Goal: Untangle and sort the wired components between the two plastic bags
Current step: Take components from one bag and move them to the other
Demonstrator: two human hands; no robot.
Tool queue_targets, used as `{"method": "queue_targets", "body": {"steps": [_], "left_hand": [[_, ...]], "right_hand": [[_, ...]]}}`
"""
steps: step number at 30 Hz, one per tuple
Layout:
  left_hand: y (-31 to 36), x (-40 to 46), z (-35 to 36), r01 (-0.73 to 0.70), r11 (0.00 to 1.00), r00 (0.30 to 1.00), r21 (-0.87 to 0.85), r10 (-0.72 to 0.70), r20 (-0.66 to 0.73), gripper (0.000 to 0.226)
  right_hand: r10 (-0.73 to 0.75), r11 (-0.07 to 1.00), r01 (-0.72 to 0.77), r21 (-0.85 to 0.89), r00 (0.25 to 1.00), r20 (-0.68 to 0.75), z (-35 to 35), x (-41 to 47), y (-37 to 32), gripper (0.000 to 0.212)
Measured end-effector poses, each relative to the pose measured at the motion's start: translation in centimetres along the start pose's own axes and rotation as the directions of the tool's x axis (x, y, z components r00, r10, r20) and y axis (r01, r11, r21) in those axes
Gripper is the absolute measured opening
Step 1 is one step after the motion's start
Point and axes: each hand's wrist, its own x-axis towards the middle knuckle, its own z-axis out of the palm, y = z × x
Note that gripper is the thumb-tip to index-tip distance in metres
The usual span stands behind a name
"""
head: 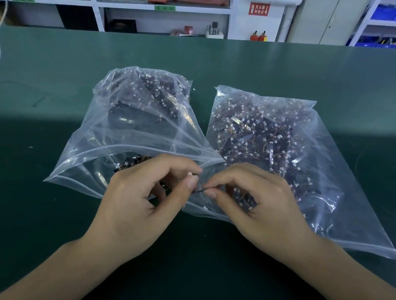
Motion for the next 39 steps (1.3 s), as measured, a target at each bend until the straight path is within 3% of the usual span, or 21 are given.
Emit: {"method": "queue_targets", "body": {"steps": [2, 4, 7, 12, 22, 39], "left_hand": [[0.15, -0.01, -0.09, 0.059, 0.998, 0.998, -0.029, -0.060, -0.024, 0.022], [0.13, 0.05, -0.27, 0.096, 0.995, 0.995, -0.008, -0.096, -0.014, 0.015], [0.02, 0.16, -0.42, 0.025, 0.993, 0.999, 0.114, -0.029, 0.030, 0.010], [-0.03, 0.16, -0.32, -0.060, 0.986, 0.996, 0.158, 0.049, 0.073, 0.012], [-0.37, 0.12, -0.29, -0.066, 0.981, 0.996, 0.182, 0.053, 0.077, 0.014], [-0.27, 0.16, -0.42, -0.054, 0.981, 0.994, 0.188, 0.036, 0.099, 0.013]], "right_hand": [[0.061, 0.998, -0.061, 0.020, 0.998, 0.007, -0.04, -0.16, -0.09, 0.004], [0.114, 0.992, -0.115, 0.048, 0.993, 0.022, -0.13, -0.29, -0.22, 0.004], [0.141, 0.987, -0.142, 0.074, 0.990, 0.021, -0.19, -0.26, -0.51, 0.011], [0.183, 0.976, -0.184, 0.112, 0.983, 0.021, -0.14, -0.26, -0.76, 0.014], [0.168, 0.985, -0.170, 0.023, 0.982, 0.087, 0.00, -0.31, -0.33, 0.010], [0.128, 0.991, -0.131, 0.027, 0.988, 0.091, -0.17, -0.46, -0.31, 0.008]]}}
